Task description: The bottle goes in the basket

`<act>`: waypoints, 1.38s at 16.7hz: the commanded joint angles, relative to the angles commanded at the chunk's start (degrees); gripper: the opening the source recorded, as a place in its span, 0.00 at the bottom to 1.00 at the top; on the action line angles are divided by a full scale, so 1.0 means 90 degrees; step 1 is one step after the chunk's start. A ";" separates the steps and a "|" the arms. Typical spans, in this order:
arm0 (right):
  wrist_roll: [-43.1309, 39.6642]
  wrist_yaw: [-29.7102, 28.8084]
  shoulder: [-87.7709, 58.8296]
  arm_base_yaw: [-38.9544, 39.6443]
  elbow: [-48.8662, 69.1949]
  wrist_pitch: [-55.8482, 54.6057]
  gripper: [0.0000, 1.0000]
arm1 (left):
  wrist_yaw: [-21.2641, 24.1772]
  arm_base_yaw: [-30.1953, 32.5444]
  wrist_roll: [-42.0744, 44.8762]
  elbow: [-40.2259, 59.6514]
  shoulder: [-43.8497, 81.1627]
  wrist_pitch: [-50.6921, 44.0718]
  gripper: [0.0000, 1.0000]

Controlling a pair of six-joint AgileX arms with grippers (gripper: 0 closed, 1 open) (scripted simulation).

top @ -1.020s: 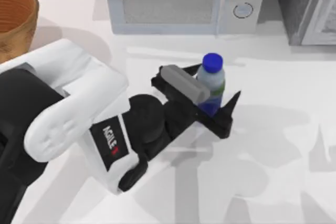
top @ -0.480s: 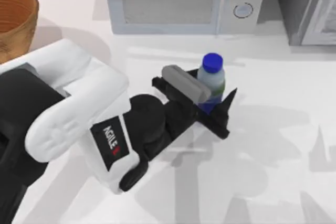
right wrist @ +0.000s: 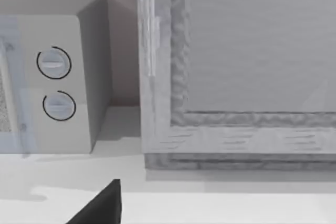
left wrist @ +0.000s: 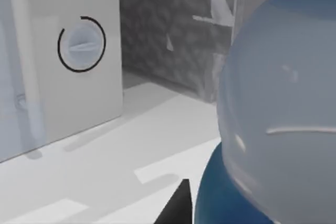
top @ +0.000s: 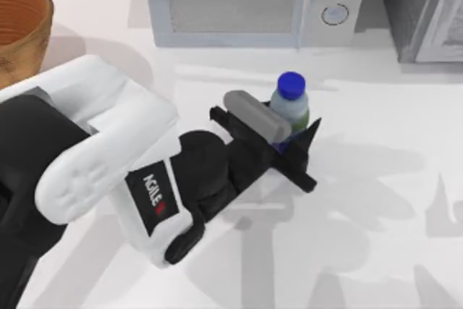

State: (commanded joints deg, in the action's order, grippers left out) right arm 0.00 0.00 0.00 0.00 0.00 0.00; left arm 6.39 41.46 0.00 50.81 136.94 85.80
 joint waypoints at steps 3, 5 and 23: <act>0.0000 0.0000 0.0000 0.0000 0.0000 0.0000 1.00 | 0.0000 0.0000 0.0000 0.0000 0.0000 0.0000 0.00; 0.0000 0.0000 0.0000 0.0000 0.0000 0.0000 1.00 | 0.0000 0.0000 0.0000 0.0000 0.0000 0.0000 0.00; 0.0000 0.0000 0.0000 0.0000 0.0000 0.0000 1.00 | 0.4952 -0.2244 0.0276 0.2733 -0.1647 -0.4373 0.00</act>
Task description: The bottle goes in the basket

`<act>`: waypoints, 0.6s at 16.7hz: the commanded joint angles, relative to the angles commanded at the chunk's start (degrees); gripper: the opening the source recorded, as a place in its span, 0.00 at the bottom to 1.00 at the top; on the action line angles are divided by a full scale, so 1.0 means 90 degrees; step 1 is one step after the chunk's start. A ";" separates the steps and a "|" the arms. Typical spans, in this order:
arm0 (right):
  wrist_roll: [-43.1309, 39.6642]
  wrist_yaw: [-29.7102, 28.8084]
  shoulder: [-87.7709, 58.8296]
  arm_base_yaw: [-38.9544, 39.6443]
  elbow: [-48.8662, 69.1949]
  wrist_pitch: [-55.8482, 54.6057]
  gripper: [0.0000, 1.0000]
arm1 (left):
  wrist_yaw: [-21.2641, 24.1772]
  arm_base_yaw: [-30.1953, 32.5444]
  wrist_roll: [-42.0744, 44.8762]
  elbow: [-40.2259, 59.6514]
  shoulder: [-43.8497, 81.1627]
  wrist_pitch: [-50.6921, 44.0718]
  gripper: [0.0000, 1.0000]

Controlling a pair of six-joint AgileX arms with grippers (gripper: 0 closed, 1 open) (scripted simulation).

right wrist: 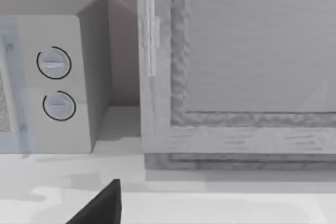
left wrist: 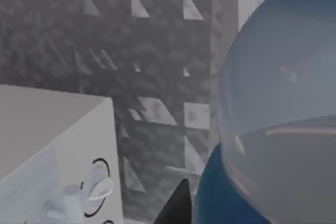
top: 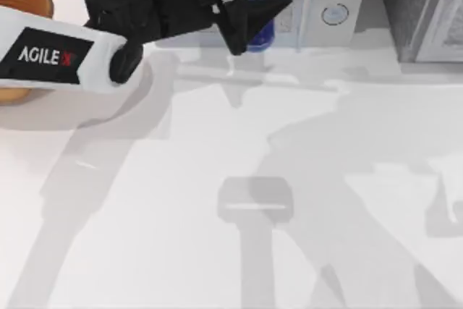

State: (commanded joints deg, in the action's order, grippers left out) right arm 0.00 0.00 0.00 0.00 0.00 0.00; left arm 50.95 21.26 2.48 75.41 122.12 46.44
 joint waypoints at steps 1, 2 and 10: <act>0.0000 0.0000 0.0000 0.0000 0.0000 0.0000 1.00 | 0.0441 -0.0424 0.0031 0.0228 -0.0135 -0.0386 0.00; 0.0000 0.0000 0.0000 0.0000 0.0000 0.0000 1.00 | 0.0842 -0.0900 0.0064 0.0438 -0.0256 -0.0740 0.00; 0.0000 0.0000 0.0000 0.0000 0.0000 0.0000 1.00 | 0.2872 -0.5077 0.0284 0.1368 -0.0788 -0.2485 0.00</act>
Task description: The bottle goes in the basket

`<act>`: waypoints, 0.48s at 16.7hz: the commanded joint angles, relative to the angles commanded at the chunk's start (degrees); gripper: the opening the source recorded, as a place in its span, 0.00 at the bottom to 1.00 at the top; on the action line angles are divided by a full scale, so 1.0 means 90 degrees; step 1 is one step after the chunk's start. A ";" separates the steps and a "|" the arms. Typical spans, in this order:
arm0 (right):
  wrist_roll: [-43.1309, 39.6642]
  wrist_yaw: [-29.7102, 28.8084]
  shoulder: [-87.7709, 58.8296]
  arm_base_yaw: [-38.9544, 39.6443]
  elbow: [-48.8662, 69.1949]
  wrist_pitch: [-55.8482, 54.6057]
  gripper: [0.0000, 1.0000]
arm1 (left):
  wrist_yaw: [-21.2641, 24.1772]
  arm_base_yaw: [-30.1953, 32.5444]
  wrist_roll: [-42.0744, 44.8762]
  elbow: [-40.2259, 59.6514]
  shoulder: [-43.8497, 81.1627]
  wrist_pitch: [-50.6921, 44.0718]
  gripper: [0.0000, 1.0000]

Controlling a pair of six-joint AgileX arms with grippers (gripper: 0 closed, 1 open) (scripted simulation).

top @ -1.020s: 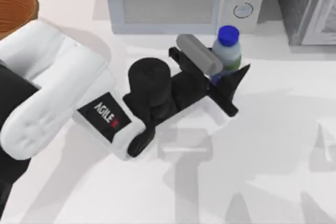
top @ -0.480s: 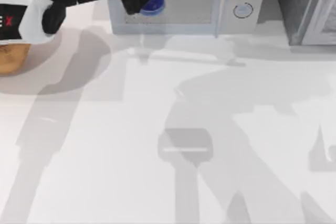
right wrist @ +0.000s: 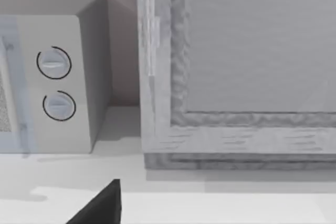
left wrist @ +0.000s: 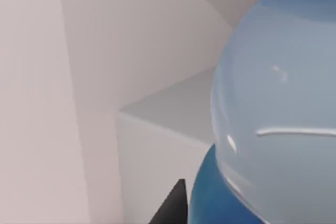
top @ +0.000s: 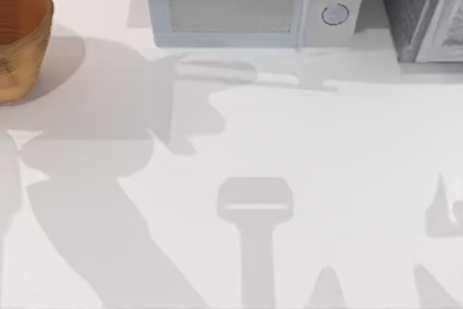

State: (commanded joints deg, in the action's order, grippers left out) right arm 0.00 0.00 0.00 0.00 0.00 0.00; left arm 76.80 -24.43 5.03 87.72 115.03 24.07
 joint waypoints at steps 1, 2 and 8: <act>0.0000 0.0000 0.0000 0.0000 0.0000 0.0000 1.00 | 0.0096 -0.0317 0.0017 0.0029 -0.0023 -0.0082 0.00; 0.0000 0.0000 0.0000 0.0000 0.0000 0.0000 1.00 | 0.0172 -0.0567 0.0031 0.0046 -0.0040 -0.0144 0.00; 0.0000 0.0000 0.0000 0.0000 0.0000 0.0000 1.00 | 0.0258 -0.0912 0.0051 0.0057 -0.0060 -0.0215 0.00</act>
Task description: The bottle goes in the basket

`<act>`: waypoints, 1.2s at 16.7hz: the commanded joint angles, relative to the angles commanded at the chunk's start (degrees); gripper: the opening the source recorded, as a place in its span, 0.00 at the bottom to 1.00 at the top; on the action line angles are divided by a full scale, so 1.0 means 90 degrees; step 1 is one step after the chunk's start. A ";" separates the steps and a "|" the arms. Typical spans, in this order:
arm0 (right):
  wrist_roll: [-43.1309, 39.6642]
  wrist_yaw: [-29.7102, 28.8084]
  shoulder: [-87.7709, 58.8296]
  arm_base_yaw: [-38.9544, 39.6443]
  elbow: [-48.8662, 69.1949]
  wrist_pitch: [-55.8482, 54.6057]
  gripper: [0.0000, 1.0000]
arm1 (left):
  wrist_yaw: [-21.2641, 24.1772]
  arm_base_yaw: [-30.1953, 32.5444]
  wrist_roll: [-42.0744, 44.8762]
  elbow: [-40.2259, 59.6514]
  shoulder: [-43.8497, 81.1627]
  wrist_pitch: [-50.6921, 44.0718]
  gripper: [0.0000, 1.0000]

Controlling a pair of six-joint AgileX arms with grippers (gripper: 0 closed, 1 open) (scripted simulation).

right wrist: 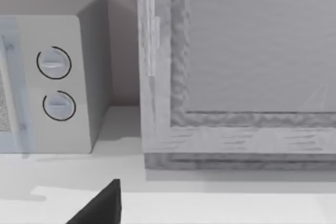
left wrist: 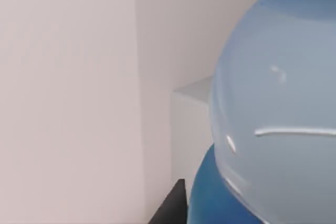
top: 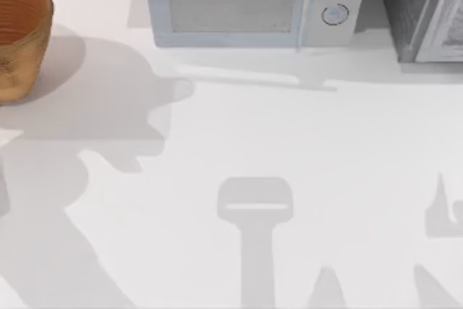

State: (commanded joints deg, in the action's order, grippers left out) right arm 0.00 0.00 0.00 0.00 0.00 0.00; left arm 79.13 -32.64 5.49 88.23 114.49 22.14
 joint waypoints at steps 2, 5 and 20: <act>0.0000 0.0000 0.0000 0.0000 0.0000 0.0000 1.00 | -0.0037 0.0037 0.0006 -0.0016 0.0050 0.0028 0.00; 0.0000 0.0000 0.0000 0.0000 0.0000 0.0000 1.00 | -0.0259 0.0259 -0.0054 -0.0052 0.0223 0.0308 0.00; 0.0000 0.0000 0.0000 0.0000 0.0000 0.0000 1.00 | -0.0717 0.0726 -0.0176 -0.0122 0.0585 0.0888 0.45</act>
State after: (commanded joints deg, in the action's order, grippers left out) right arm 0.00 0.00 0.00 0.00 0.00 0.00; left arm 72.68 -26.10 3.90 87.13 119.76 30.13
